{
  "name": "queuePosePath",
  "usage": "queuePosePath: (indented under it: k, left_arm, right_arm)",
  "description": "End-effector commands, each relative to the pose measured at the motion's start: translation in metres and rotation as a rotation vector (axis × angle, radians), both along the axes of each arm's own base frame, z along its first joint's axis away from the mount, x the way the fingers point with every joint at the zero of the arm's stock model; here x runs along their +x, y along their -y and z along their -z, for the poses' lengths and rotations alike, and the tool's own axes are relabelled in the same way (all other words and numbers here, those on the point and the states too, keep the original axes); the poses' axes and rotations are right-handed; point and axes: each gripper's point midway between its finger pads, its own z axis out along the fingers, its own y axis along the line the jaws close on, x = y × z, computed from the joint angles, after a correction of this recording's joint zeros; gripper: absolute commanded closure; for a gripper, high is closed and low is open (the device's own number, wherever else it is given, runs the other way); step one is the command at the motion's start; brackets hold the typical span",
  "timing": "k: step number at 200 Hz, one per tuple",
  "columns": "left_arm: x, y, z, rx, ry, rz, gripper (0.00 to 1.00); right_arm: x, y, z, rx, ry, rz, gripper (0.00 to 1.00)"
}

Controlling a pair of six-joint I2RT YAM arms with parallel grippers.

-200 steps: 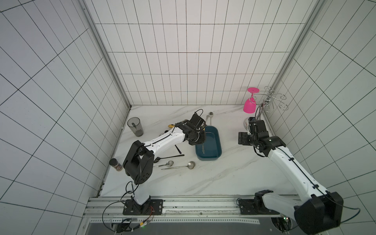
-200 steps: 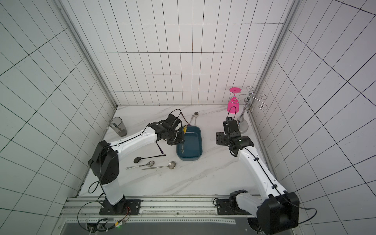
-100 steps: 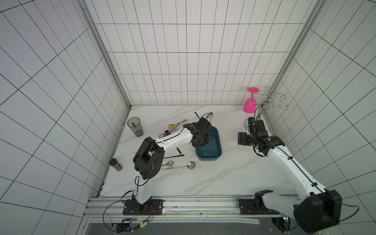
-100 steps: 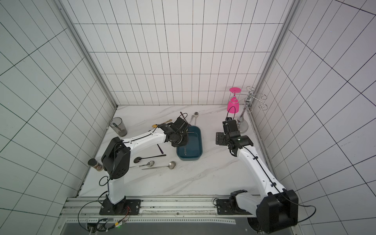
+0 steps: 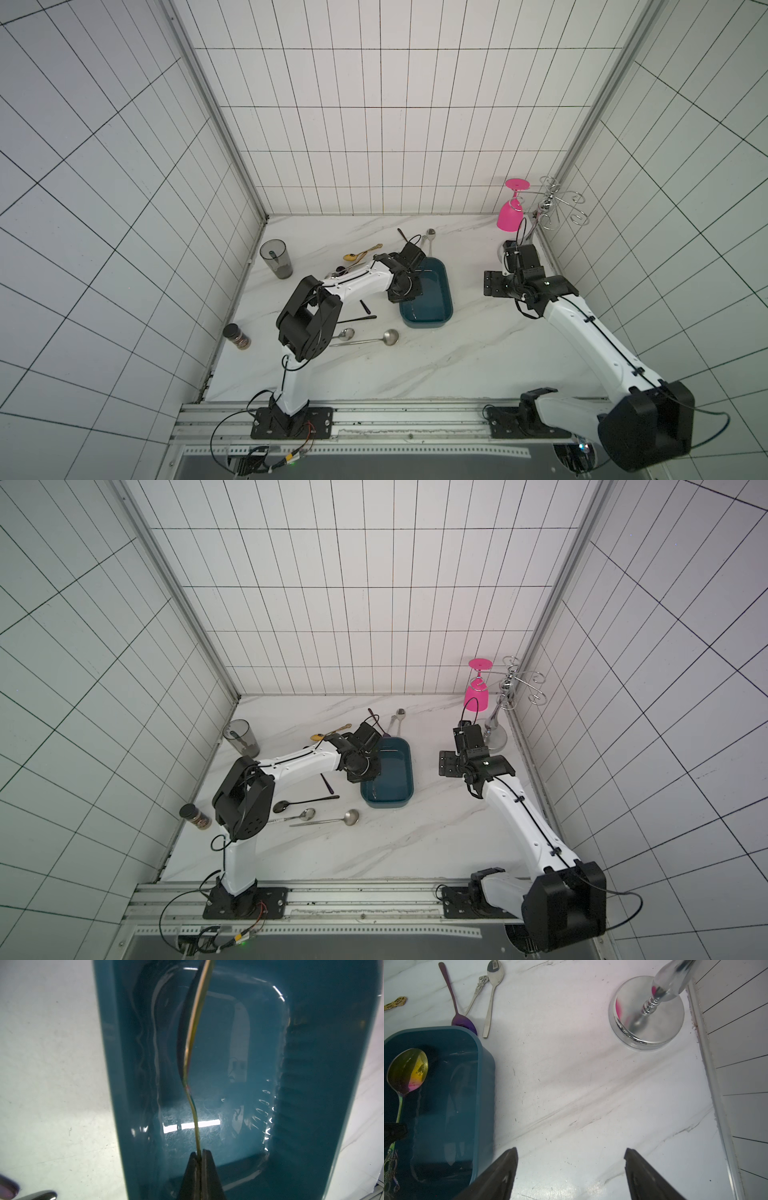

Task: Put the spoon into the storage box
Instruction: Place the spoon in the storage box, then move the spoon at the center of the board.

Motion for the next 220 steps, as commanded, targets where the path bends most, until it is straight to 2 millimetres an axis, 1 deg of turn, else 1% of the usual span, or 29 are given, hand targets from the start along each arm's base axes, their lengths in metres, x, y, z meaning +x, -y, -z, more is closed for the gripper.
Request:
queuePosePath:
  k: [1,19,26,35,59,74,90,112,135,179,202,208,220]
  left_arm:
    - [0.004,-0.003,-0.001,0.000,0.018,-0.017,0.94]
    - [0.005,-0.004,-0.007,-0.005,0.033,-0.015,0.88]
    - [0.005,-0.005,-0.011,-0.006,0.040,-0.017,0.80]
    - [0.005,-0.006,-0.015,-0.008,0.051,-0.017,0.76]
    - [0.007,-0.007,-0.031,-0.022,0.089,-0.013,0.71]
    - [0.009,-0.008,-0.047,-0.036,0.125,-0.010,0.70]
    - [0.012,-0.010,-0.069,-0.063,0.174,-0.004,0.68]
    - [0.017,-0.020,-0.100,-0.089,0.253,-0.001,0.65]
    - [0.023,-0.041,-0.127,-0.100,0.340,-0.007,0.61]
    - [0.040,-0.102,-0.164,-0.097,0.479,-0.053,0.48]
    - [0.040,-0.126,-0.182,-0.049,0.577,-0.027,0.41]
    - [0.039,-0.131,-0.186,-0.033,0.601,-0.019,0.38]
    - [0.038,-0.140,-0.190,-0.012,0.637,0.000,0.36]
  right_arm:
    - [0.000,-0.008,0.014,0.039,-0.047,-0.016,0.16]
    - [0.003,-0.015,0.018,0.063,-0.068,-0.031,0.16]
    - [0.004,-0.018,0.018,0.073,-0.072,-0.038,0.16]
    - [0.006,-0.023,0.019,0.083,-0.077,-0.048,0.16]
    - [0.011,-0.034,0.019,0.094,-0.083,-0.064,0.17]
    - [0.017,-0.040,0.019,0.095,-0.089,-0.065,0.18]
    - [0.025,-0.048,0.017,0.094,-0.093,-0.065,0.18]
    - [0.041,-0.059,0.014,0.094,-0.091,-0.057,0.19]
    - [0.062,-0.076,0.011,0.105,-0.093,-0.051,0.20]
    - [0.105,-0.108,0.016,0.107,-0.115,-0.045,0.23]
    - [0.128,-0.121,0.021,0.113,-0.121,-0.032,0.25]
    - [0.133,-0.125,0.022,0.114,-0.122,-0.029,0.25]
    - [0.144,-0.131,0.025,0.111,-0.124,-0.021,0.26]
